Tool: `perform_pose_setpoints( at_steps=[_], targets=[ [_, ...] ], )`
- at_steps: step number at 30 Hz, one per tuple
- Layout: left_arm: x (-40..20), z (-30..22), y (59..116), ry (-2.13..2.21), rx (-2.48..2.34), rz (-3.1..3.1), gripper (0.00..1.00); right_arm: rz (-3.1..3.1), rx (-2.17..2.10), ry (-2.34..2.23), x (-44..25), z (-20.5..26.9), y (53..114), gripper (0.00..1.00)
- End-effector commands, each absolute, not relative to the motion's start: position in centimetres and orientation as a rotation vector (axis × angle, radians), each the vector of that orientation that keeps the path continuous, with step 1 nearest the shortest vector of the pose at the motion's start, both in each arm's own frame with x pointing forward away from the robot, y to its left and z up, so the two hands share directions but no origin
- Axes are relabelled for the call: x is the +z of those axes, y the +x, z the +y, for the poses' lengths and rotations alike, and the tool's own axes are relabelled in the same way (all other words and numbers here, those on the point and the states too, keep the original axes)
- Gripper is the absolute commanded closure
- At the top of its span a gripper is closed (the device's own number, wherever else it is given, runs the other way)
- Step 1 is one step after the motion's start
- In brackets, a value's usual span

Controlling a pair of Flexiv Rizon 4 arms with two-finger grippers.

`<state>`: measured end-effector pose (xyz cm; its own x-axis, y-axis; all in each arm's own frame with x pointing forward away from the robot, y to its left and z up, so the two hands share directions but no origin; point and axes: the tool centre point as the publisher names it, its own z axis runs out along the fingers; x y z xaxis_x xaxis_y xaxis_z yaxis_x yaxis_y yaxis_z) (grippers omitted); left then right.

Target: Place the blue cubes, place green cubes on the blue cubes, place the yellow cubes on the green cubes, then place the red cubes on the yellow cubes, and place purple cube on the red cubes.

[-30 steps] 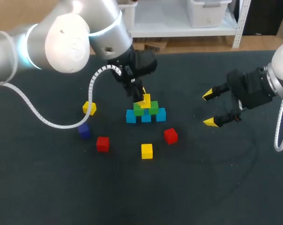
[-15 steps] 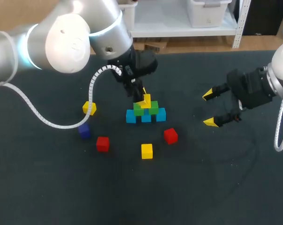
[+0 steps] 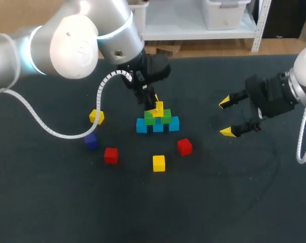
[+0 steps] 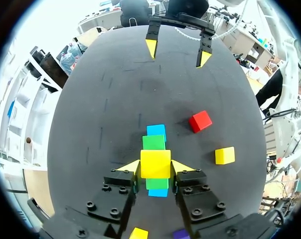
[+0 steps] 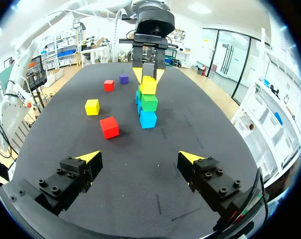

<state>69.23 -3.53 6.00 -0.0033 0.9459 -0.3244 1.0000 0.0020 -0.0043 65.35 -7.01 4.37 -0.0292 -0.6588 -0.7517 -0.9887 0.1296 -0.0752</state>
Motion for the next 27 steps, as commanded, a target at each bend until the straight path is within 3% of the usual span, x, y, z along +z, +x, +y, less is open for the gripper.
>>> perform_pose_setpoints(
  at_steps=[1,9,27],
  targets=[
    [5.95,-3.66,69.42,2.047,-0.347,2.05,0.75,1.755,0.645,-1.596,4.35,-7.06,65.3,0.0],
    [5.94,-3.66,69.45,2.046,-0.344,2.052,0.73,1.755,0.645,-1.596,4.35,-7.06,65.3,0.0],
    [5.89,-3.62,69.36,2.045,-0.344,2.058,0.53,1.755,0.645,-1.596,4.35,-7.06,65.3,0.0]
  ],
)
